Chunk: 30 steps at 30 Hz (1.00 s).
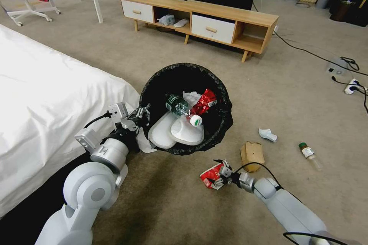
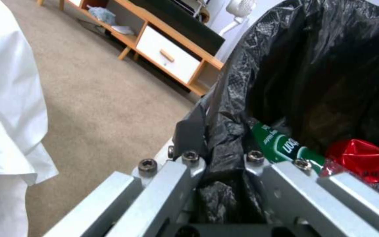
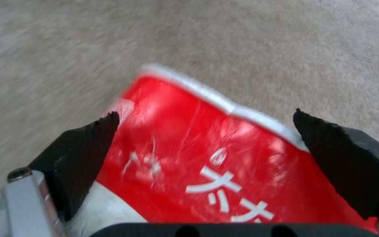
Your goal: Pick up the trash bin, then pick up the garbage from the floor and place it into the trash bin.
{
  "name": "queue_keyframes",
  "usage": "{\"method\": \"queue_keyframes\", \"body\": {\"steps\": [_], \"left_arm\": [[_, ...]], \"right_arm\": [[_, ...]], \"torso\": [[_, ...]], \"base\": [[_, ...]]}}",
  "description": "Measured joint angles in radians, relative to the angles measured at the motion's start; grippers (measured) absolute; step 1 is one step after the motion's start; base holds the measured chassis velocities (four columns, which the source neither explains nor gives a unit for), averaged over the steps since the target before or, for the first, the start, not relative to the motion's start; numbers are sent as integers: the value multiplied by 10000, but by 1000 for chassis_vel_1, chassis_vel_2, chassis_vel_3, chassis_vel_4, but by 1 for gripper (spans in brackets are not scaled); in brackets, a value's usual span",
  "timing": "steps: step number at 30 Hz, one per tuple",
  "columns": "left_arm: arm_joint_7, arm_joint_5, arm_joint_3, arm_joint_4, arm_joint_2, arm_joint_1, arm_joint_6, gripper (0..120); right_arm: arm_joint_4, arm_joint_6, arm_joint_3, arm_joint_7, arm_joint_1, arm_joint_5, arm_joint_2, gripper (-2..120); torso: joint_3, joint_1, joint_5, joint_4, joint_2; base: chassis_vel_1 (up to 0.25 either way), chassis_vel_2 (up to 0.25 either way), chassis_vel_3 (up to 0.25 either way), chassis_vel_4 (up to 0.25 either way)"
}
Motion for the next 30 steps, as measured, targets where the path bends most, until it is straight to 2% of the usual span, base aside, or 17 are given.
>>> {"method": "queue_keyframes", "body": {"steps": [4, 19, 30], "left_arm": [[34, 69, 29, 92, -60, -31, -37, 3], [96, 198, 74, 207, -169, -36, -76, 3], [146, 232, 154, 358, -248, -143, -80, 3]], "right_arm": [[310, 137, 109, -151, -489, -189, -357, 100], [64, 475, 475, -401, -760, -578, -398, 100], [645, 431, 785, -475, -802, -372, -702, 100]], "torso": [[0, 0, 2, 0, 0], [0, 0, 4, 3, 1], [2, 0, 2, 2, 0]], "base": [[0, 0, 0, 0], [0, 0, 0, 0], [0, 0, 0, 0]]}}
